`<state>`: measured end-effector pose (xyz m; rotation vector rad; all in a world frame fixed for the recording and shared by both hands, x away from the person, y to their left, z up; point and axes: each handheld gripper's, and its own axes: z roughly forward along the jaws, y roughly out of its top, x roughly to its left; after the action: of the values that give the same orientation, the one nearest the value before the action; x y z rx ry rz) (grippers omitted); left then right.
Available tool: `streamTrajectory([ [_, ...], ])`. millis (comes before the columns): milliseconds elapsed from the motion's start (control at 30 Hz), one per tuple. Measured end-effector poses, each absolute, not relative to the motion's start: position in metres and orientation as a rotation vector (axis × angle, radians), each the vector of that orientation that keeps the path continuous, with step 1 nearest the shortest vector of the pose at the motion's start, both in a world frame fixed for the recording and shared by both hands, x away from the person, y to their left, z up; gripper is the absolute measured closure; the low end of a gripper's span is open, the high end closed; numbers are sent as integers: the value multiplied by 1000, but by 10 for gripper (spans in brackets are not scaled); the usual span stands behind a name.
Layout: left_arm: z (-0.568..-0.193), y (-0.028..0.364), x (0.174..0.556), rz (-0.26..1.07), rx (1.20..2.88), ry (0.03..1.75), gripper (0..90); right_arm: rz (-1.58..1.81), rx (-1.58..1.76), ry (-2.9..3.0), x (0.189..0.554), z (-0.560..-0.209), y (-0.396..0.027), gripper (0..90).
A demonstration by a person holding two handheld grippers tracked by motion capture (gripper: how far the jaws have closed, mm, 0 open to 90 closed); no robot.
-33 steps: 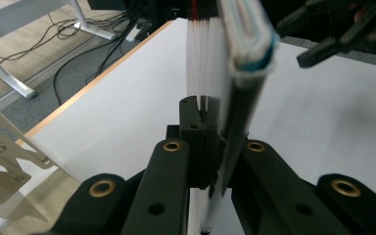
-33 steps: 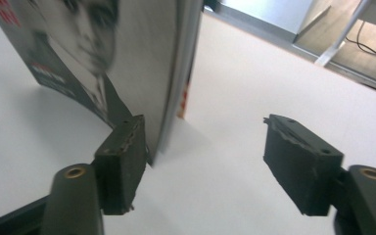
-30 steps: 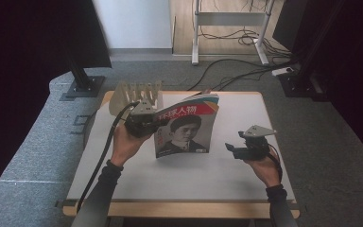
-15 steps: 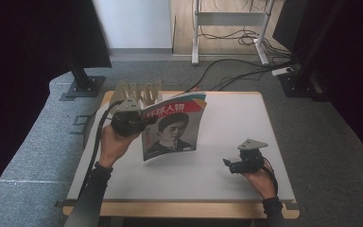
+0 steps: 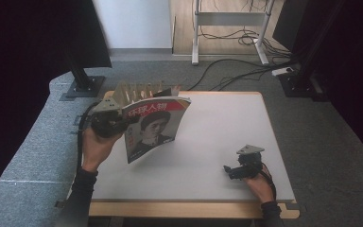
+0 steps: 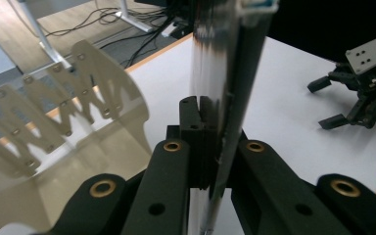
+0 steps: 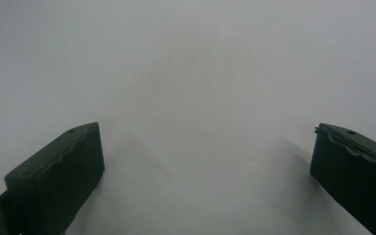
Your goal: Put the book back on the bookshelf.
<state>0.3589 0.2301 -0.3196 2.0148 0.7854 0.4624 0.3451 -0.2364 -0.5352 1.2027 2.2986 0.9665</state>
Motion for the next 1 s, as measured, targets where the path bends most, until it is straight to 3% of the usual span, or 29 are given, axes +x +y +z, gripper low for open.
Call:
streamTrajectory([
  [1000, -305, 329, 349, 604, 1845, 1105, 871, 983, 1203, 2305, 346, -536, -238, 0],
])
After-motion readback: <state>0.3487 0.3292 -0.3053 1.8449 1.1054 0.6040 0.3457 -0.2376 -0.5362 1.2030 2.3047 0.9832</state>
